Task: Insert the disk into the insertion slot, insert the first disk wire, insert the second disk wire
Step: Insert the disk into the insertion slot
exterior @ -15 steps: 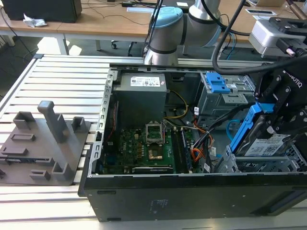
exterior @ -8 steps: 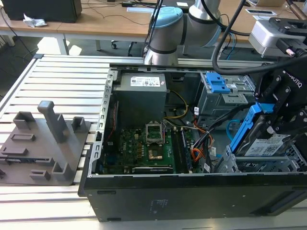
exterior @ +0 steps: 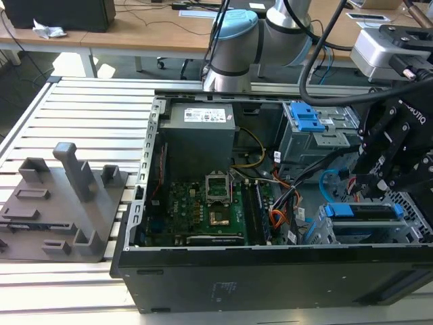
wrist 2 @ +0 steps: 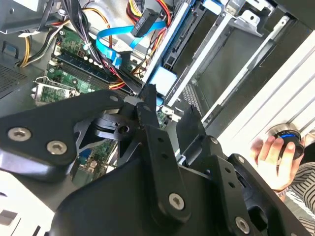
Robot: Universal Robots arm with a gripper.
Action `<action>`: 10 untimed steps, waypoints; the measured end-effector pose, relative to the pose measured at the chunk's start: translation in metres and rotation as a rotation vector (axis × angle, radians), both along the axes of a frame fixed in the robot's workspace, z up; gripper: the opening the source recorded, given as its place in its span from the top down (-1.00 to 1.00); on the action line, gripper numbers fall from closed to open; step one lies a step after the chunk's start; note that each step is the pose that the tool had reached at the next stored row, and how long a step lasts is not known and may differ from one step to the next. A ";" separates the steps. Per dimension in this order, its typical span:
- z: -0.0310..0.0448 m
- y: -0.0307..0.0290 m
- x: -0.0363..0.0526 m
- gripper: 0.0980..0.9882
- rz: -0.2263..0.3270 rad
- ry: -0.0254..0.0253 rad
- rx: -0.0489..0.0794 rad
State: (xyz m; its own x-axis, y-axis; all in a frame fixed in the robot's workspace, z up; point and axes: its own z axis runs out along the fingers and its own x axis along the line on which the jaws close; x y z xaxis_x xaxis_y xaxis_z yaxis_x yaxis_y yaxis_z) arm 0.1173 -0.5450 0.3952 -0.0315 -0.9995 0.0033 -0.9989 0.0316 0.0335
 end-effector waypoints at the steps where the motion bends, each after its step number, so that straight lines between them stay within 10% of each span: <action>1: 0.0000 0.0000 0.0000 0.23 0.000 0.0000 0.000; 4: -0.0002 0.0000 0.0000 0.27 0.000 0.0000 0.000; 7: -0.0003 0.0000 0.0000 0.56 0.000 0.0000 0.000; 8: -0.0004 0.0000 0.0000 0.96 0.000 0.0000 0.000; 10: -0.0005 0.0000 0.0000 0.98 0.000 0.0000 0.000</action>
